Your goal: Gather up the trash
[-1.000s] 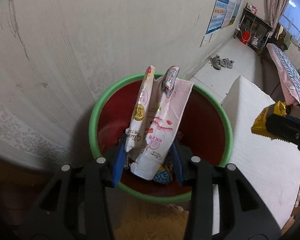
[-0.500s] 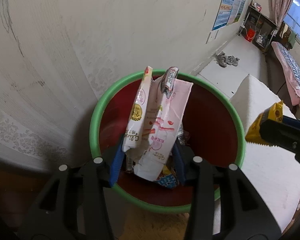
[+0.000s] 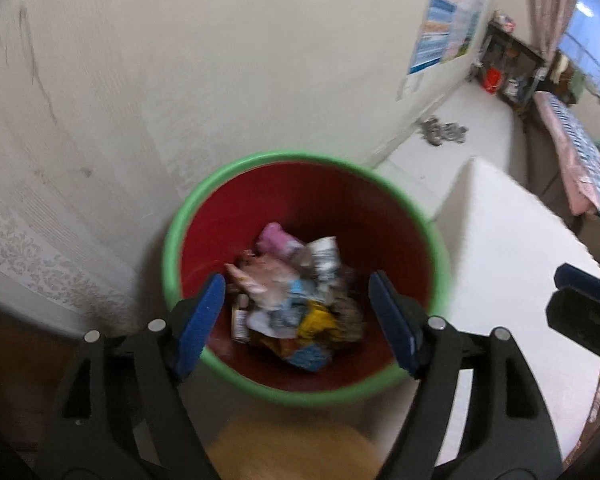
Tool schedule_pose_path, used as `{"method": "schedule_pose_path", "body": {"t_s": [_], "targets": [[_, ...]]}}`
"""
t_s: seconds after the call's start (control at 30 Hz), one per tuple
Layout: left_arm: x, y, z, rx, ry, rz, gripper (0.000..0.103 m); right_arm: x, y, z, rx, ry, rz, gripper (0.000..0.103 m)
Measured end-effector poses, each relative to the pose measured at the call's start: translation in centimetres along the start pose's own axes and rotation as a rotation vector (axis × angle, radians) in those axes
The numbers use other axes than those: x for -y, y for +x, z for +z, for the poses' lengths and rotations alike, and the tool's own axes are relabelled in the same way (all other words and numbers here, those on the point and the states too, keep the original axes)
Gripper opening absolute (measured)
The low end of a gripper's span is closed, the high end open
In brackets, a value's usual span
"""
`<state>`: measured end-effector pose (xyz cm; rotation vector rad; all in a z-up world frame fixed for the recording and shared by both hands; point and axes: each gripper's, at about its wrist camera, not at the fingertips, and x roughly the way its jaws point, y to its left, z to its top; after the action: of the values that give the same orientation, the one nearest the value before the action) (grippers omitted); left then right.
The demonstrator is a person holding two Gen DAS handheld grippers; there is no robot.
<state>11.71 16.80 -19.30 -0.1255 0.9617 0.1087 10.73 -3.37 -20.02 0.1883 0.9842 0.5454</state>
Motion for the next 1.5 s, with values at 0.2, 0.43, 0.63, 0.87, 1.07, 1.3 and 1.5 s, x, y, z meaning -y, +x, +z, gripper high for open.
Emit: {"method": "schedule_pose_path", "body": {"t_s": [0.2, 0.43, 0.63, 0.87, 1.07, 1.3, 1.5], "targets": [[6.6, -7.4, -1.3, 0.179, 0.040, -0.134, 0.097, 6.8, -11.2, -5.2, 0.180, 0.159, -0.198, 0.096], [13.0, -15.0, -1.2, 0.364, 0.046, -0.249, 0.097, 7.3, -21.7, -8.4, 0.427, 0.071, -0.411, 0.096], [16.7, -19.6, -1.5, 0.538, 0.097, -0.209, 0.098, 6.8, -26.0, -10.7, 0.626, 0.010, -0.446, 0.096], [18.2, -21.2, -2.3, 0.533, 0.103, -0.220, 0.098, 7.5, -26.9, -12.8, 0.734, 0.041, -0.403, 0.096], [18.8, -21.2, -2.8, 0.531, 0.112, -0.146, 0.098, 8.0, -27.2, -12.9, 0.720, 0.072, -0.401, 0.096], [18.6, -21.2, -2.9, 0.528, 0.113, -0.122, 0.098, 8.1, -26.6, -13.1, 0.705, 0.070, -0.408, 0.096], [18.6, -21.1, -2.6, 0.506, 0.129, -0.136, 0.098, 8.0, -26.2, -13.1, 0.683, 0.062, -0.415, 0.096]]}}
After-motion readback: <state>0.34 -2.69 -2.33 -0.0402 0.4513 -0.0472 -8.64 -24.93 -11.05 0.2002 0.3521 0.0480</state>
